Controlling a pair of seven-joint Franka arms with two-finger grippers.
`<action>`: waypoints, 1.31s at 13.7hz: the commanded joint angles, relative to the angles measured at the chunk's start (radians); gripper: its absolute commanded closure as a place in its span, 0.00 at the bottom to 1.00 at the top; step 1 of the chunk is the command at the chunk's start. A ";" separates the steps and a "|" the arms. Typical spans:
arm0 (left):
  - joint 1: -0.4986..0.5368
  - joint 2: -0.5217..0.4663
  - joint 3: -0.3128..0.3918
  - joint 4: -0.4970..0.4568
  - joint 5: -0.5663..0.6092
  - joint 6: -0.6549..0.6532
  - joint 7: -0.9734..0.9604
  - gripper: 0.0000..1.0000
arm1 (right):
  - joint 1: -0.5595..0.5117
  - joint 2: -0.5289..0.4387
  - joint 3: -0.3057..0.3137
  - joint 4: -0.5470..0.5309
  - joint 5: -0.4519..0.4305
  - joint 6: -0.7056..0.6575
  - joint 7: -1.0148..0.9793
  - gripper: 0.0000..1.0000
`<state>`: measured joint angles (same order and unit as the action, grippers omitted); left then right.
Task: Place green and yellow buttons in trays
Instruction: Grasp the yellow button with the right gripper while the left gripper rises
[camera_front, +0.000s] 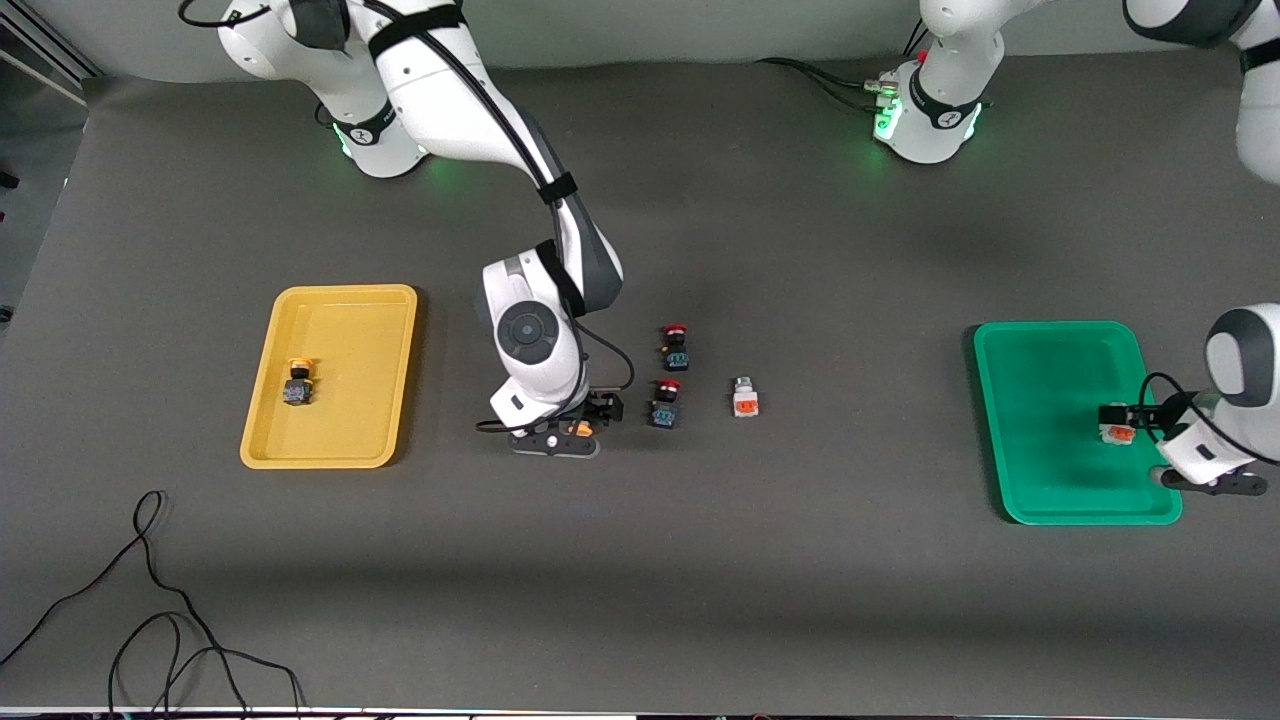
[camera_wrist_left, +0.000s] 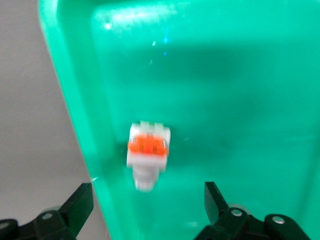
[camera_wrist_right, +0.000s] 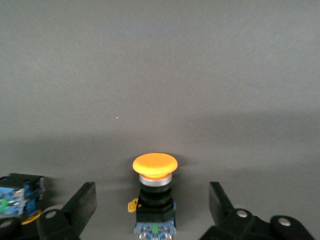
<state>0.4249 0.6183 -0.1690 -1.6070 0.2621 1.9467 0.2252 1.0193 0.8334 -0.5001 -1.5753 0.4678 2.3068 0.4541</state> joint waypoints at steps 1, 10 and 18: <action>-0.008 -0.109 -0.042 0.038 0.002 -0.200 -0.007 0.01 | 0.008 0.033 0.005 -0.005 0.031 0.051 0.011 0.00; -0.021 -0.177 -0.277 0.260 -0.162 -0.532 -0.350 0.06 | -0.011 -0.010 -0.005 -0.002 0.035 -0.001 -0.014 0.89; -0.326 -0.051 -0.340 0.240 -0.179 -0.292 -0.871 0.09 | -0.013 -0.270 -0.126 0.037 0.018 -0.341 -0.041 0.89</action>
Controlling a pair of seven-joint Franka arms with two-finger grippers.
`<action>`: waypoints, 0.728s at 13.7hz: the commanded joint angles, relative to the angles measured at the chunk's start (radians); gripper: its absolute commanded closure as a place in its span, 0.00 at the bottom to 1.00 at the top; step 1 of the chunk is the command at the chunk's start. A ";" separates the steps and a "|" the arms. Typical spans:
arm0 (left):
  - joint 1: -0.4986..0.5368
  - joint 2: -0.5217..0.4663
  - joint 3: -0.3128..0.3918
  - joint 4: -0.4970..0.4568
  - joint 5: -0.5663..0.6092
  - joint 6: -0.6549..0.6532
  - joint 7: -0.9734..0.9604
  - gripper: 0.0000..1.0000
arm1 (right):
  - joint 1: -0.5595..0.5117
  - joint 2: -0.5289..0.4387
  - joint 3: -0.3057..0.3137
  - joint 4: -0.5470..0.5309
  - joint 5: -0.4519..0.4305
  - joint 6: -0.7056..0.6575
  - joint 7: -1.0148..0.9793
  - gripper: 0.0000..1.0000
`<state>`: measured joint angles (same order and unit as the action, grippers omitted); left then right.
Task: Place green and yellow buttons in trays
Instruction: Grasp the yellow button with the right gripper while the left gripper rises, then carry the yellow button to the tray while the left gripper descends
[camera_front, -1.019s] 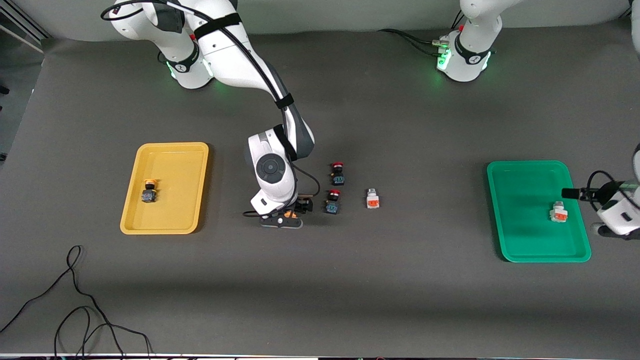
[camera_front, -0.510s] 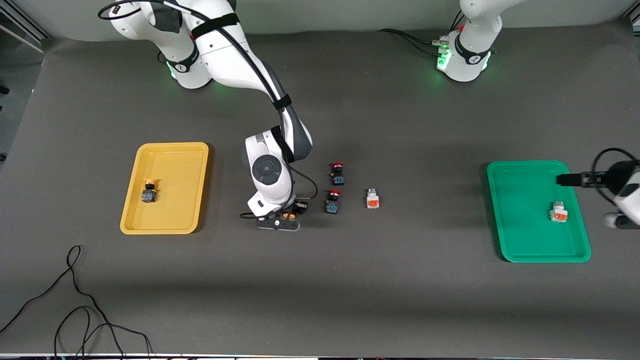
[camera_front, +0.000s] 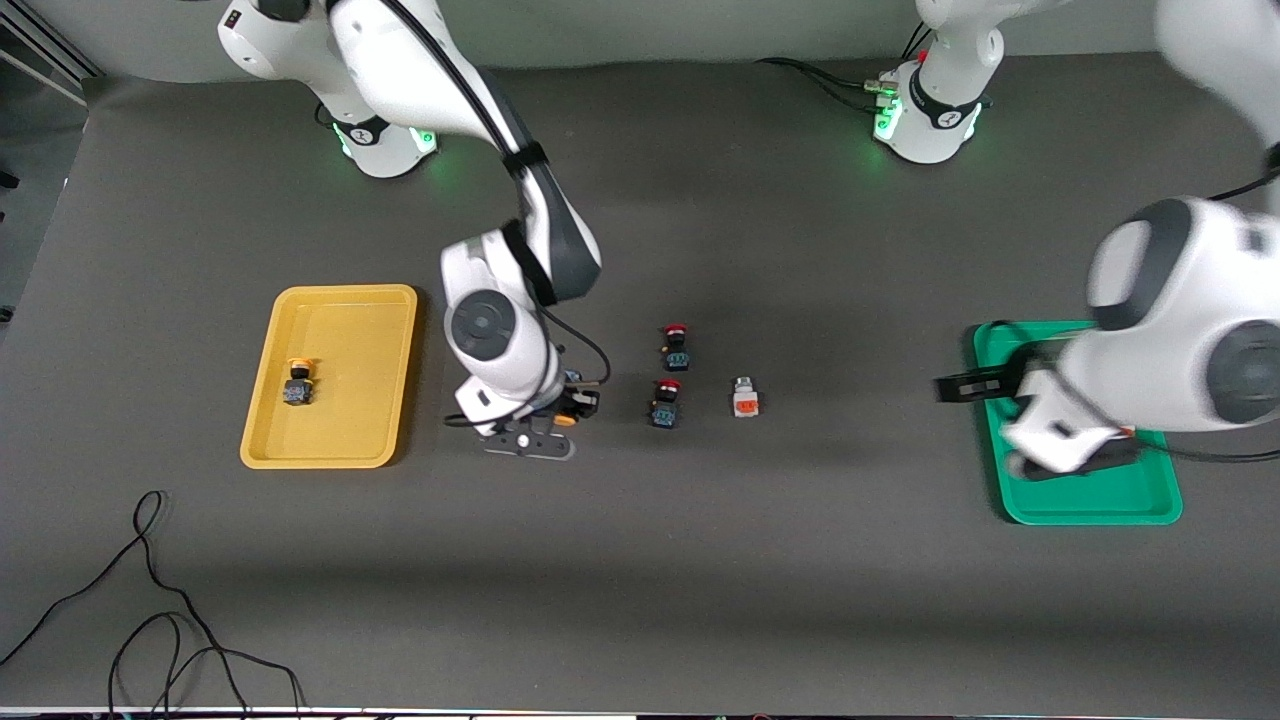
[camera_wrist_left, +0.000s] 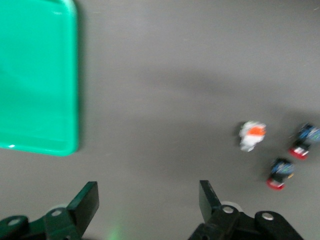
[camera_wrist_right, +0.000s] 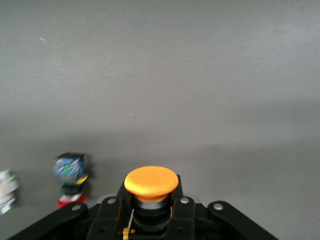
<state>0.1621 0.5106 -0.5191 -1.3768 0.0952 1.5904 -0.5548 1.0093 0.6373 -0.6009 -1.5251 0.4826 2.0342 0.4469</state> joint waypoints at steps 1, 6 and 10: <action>-0.091 0.075 0.011 -0.007 -0.012 0.115 -0.121 0.09 | -0.003 -0.093 -0.046 -0.020 0.001 -0.096 -0.065 0.89; -0.173 0.175 0.017 -0.131 0.004 0.451 -0.152 0.03 | 0.014 -0.198 -0.261 -0.128 -0.059 -0.212 -0.385 0.89; -0.237 0.245 0.039 -0.183 0.063 0.582 -0.154 0.02 | 0.014 -0.271 -0.428 -0.285 -0.105 -0.200 -0.666 0.89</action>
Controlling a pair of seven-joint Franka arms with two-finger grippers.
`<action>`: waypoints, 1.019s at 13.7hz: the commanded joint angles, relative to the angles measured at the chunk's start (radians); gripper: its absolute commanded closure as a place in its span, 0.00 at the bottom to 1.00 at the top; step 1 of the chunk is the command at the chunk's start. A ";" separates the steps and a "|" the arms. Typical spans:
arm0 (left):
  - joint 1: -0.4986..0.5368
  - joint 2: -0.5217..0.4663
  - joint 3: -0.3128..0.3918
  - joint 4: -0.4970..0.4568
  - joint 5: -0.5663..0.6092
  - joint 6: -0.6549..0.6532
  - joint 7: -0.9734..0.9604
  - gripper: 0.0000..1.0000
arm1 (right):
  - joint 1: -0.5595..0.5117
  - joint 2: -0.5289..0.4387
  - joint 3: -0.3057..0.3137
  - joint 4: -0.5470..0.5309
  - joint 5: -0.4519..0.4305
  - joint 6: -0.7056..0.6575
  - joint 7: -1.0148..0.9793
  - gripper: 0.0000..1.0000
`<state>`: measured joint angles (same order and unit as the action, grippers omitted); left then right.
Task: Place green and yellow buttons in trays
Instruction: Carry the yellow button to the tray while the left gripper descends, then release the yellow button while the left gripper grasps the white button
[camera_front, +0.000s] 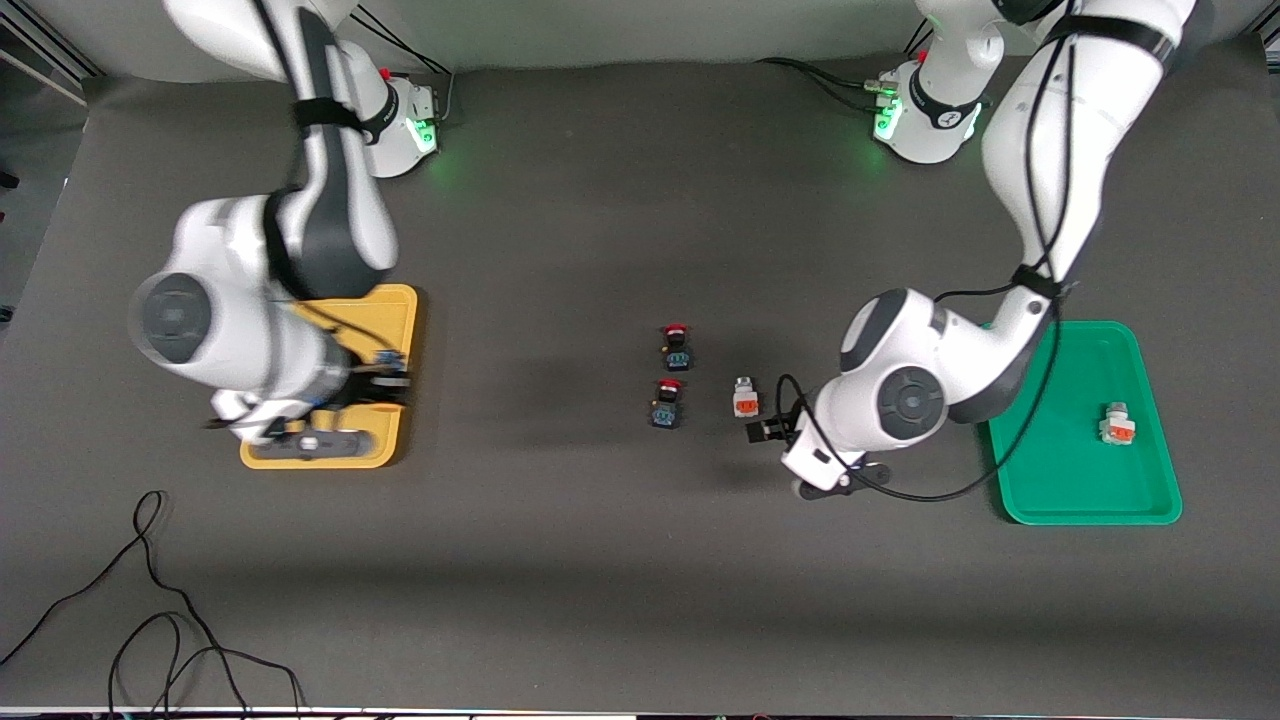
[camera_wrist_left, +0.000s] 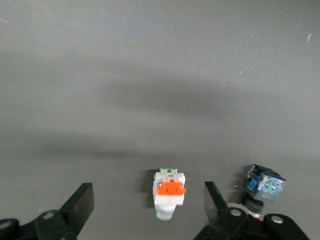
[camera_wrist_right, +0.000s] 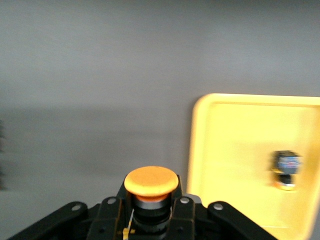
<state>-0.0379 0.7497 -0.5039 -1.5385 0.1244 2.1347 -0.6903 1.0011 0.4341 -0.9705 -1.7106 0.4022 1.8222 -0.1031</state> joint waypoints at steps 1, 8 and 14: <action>-0.054 0.020 0.037 -0.022 0.040 0.045 -0.023 0.02 | 0.022 -0.067 -0.089 -0.148 -0.023 0.053 -0.180 0.89; -0.212 0.056 0.148 -0.025 0.043 0.051 -0.032 0.02 | 0.004 0.144 -0.024 -0.472 0.369 0.488 -0.550 0.88; -0.217 0.068 0.153 -0.031 0.044 0.079 -0.055 1.00 | 0.004 0.212 -0.020 -0.458 0.471 0.480 -0.644 0.00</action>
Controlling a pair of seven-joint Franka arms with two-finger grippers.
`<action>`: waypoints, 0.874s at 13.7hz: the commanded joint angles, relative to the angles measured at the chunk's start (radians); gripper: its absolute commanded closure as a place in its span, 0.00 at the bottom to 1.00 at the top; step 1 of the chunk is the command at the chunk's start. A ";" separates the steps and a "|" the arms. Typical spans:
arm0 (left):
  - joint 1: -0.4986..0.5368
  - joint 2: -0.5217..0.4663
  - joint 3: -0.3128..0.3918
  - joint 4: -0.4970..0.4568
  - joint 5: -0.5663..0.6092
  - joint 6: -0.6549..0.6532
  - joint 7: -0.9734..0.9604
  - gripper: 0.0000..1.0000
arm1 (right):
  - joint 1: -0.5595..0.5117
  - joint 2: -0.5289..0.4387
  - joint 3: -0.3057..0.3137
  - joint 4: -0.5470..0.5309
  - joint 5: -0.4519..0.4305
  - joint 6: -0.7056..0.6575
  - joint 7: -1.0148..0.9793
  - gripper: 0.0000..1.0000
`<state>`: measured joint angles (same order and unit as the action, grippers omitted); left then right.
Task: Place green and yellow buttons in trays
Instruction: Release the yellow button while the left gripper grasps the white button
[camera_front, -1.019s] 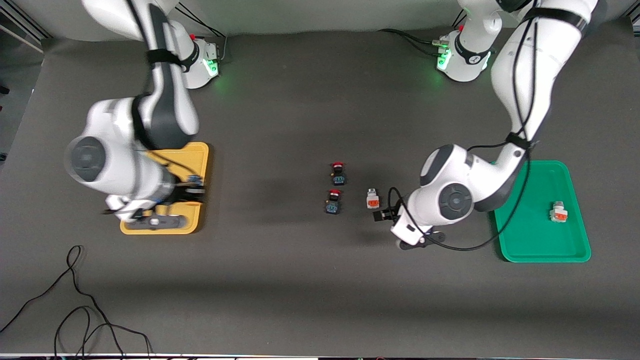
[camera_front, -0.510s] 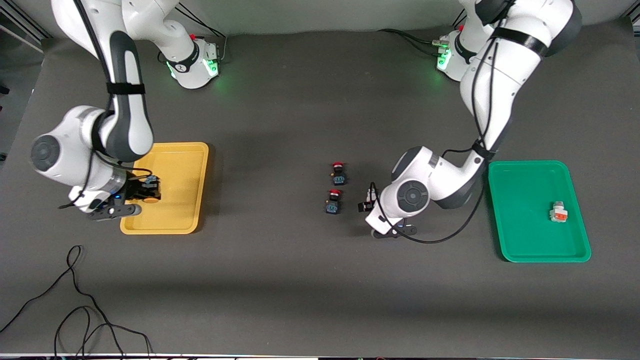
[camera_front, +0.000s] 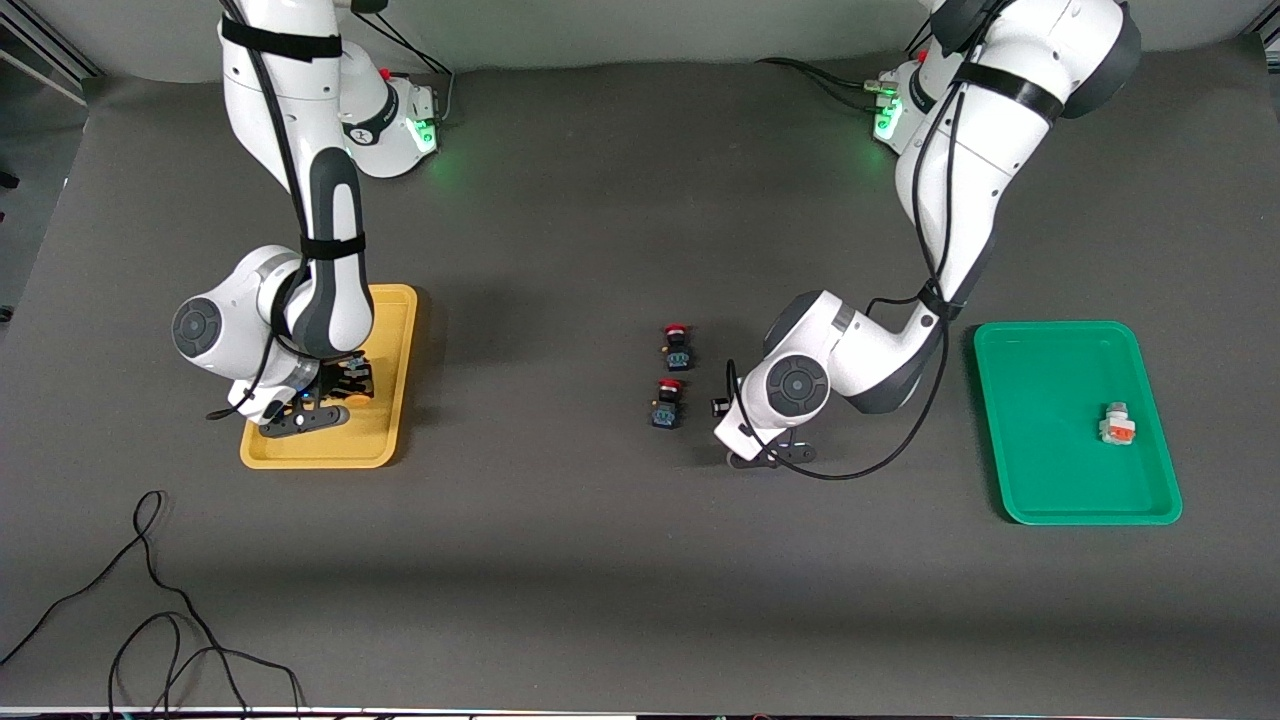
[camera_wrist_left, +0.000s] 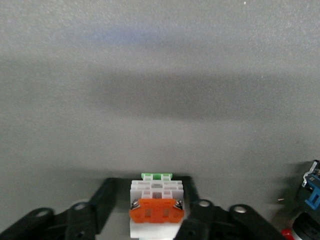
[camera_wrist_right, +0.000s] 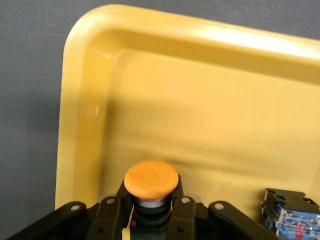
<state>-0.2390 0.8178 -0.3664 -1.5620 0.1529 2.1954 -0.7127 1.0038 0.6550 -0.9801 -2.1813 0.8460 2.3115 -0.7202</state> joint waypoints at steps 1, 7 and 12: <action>-0.016 -0.003 0.014 -0.007 0.016 0.018 -0.033 1.00 | 0.001 -0.014 -0.011 0.014 0.027 -0.010 -0.015 0.00; 0.023 -0.124 0.012 0.046 0.005 -0.211 -0.048 1.00 | 0.035 -0.046 -0.129 0.162 -0.115 -0.252 0.098 0.00; 0.107 -0.288 0.007 0.114 -0.003 -0.492 -0.048 1.00 | 0.064 -0.054 -0.277 0.444 -0.239 -0.656 0.188 0.00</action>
<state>-0.1584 0.5891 -0.3596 -1.4512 0.1523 1.7844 -0.7451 1.0563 0.6083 -1.2137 -1.8142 0.6428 1.7579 -0.5647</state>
